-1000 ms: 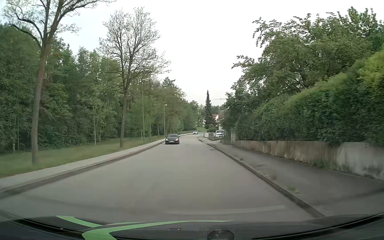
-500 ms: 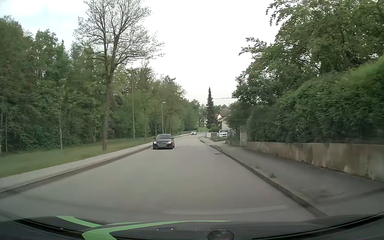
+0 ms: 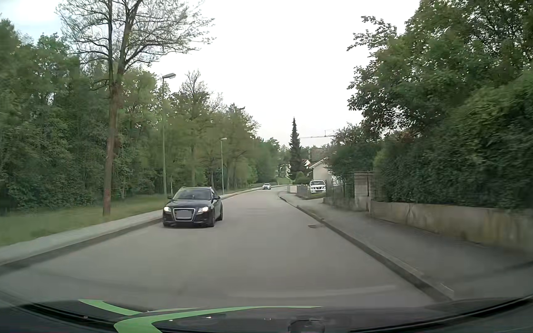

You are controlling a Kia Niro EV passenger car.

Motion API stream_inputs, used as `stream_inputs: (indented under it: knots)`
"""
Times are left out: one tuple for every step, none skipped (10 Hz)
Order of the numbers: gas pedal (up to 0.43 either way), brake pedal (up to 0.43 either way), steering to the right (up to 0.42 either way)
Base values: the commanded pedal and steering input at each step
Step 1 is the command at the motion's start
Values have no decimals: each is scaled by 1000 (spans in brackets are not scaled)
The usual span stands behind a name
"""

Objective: Follow the waypoints while adhering to traffic rules and regulations

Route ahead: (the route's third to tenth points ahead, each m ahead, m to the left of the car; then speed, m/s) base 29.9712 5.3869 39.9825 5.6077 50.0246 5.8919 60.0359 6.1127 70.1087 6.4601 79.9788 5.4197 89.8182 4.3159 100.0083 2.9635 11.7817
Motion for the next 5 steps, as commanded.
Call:
stream_inputs:
  knots:
    - [79,0,-11]
    - [67,0,-14]
    - [47,0,-15]
    - [28,0,-14]
    - [28,0,-15]
